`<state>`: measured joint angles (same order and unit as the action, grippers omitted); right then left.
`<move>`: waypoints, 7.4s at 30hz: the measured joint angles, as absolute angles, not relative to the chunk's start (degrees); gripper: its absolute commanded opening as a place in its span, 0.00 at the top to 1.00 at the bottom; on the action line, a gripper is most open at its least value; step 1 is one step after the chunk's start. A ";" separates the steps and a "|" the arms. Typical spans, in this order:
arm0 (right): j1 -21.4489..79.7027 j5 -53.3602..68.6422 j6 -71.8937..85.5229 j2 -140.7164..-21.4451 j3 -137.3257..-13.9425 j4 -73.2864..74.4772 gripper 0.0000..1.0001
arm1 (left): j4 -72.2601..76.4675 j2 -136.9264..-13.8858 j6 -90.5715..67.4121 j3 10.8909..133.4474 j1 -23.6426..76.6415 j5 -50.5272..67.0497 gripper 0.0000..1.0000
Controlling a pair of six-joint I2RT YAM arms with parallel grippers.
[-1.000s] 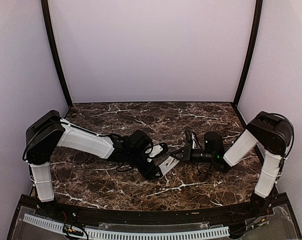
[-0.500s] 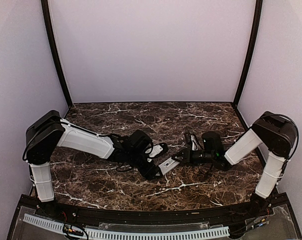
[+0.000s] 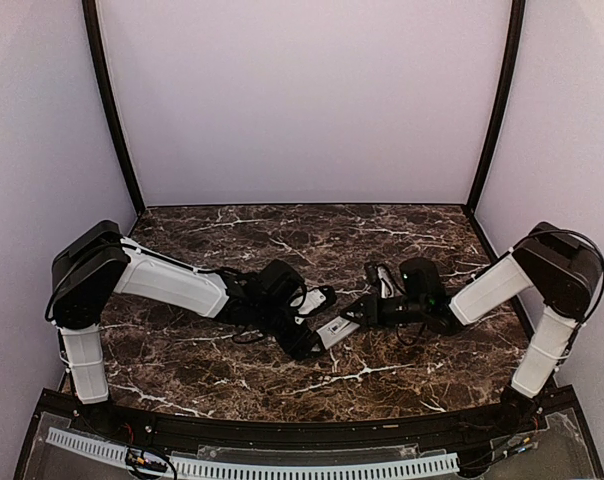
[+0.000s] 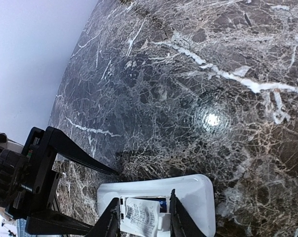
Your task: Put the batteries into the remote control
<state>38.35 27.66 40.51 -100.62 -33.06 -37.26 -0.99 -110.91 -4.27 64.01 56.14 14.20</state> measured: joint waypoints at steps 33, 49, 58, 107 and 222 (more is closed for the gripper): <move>41.65 14.00 24.40 -93.56 -44.82 -8.45 0.81 | -0.99 -110.91 -4.23 64.01 56.14 14.35 0.29; 43.40 13.80 22.57 -93.97 -46.94 -1.69 1.00 | -0.97 -110.93 -4.23 64.03 56.14 14.35 0.29; 43.62 15.62 23.29 -98.26 -46.33 -6.81 1.00 | -0.95 -110.93 -4.25 64.01 56.14 14.33 0.29; 31.16 26.72 1.15 -113.01 -84.53 27.35 0.77 | 4.05 -103.37 0.38 52.56 60.55 7.92 0.21; 46.78 13.98 -19.29 -100.29 -61.45 30.55 0.65 | 21.61 -105.75 -12.01 47.44 41.41 24.88 0.32</move>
